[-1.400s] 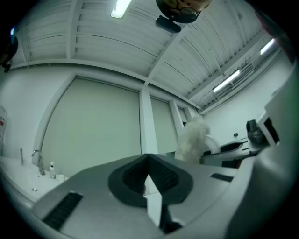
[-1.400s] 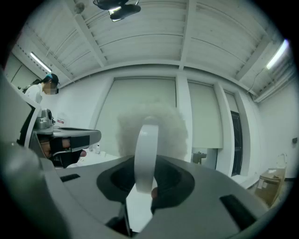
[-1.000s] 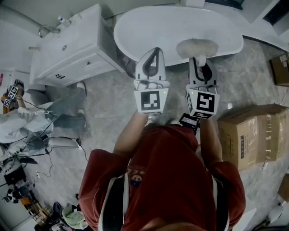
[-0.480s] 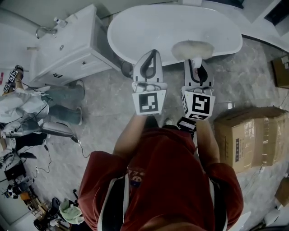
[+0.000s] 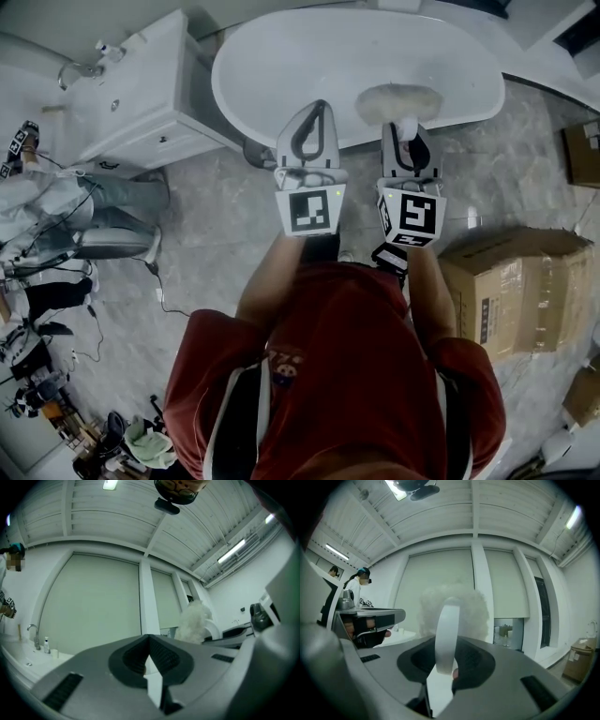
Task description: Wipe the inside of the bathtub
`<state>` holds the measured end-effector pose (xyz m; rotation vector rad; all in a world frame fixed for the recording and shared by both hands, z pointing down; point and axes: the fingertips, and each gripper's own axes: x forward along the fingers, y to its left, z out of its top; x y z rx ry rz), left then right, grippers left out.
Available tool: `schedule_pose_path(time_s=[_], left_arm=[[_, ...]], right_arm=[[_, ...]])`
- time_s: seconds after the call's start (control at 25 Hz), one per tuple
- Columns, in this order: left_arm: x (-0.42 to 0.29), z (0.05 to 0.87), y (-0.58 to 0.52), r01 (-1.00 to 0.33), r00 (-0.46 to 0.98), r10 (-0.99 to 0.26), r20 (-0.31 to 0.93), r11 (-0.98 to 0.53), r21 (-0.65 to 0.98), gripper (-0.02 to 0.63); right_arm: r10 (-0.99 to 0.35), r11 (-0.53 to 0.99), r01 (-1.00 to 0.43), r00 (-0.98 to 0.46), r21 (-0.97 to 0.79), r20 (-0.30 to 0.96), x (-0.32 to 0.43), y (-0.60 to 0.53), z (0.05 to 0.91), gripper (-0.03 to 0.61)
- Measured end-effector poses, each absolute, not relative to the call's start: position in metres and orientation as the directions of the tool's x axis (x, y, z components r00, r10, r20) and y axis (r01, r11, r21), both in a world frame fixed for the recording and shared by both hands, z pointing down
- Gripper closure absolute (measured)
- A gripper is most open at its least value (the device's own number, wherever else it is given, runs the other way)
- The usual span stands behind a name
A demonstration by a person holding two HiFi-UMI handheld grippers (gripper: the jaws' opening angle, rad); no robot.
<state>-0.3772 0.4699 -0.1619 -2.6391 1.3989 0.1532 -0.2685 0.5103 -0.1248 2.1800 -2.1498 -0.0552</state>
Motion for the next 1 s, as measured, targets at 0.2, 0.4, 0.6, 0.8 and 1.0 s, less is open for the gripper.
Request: schedule_pose_path(time_s=[0.2, 0.4, 0.6, 0.8, 1.0], left_arm=[[-0.367, -0.165, 0.406, -0.825, 0.565, -0.806, -0.177, -0.555, -0.106, 0.598], [-0.362, -0.165, 0.344, -0.817, 0.576, -0.801, -0.163, -0.567, -0.101, 0.598], [-0.357, -0.156, 0.296, -0.811, 0.586, -0.797, -0.146, -0.573, -0.121, 0.598], [-0.351, -0.143, 0.264, -0.820, 0.573, -0.808, -0.138, -0.567, -0.083, 0.598], [-0.329, -0.134, 0.239, -0.837, 0.548, -0.827, -0.127, -0.542, -0.080, 0.598]], right_arm=[[-0.999, -0.018, -0.994, 0.023, 0.108, 0.046, -0.259, 0.444, -0.127, 0.480], [-0.997, -0.021, -0.993, 0.029, 0.116, 0.065, -0.255, 0.381, -0.128, 0.480], [-0.995, -0.018, -0.990, 0.031, 0.139, 0.094, -0.252, 0.335, -0.121, 0.480], [-0.992, -0.030, -0.993, 0.044, 0.117, 0.120, -0.243, 0.305, -0.110, 0.480], [-0.990, -0.003, -0.998, 0.012, 0.066, 0.139, -0.212, 0.273, -0.097, 0.480]])
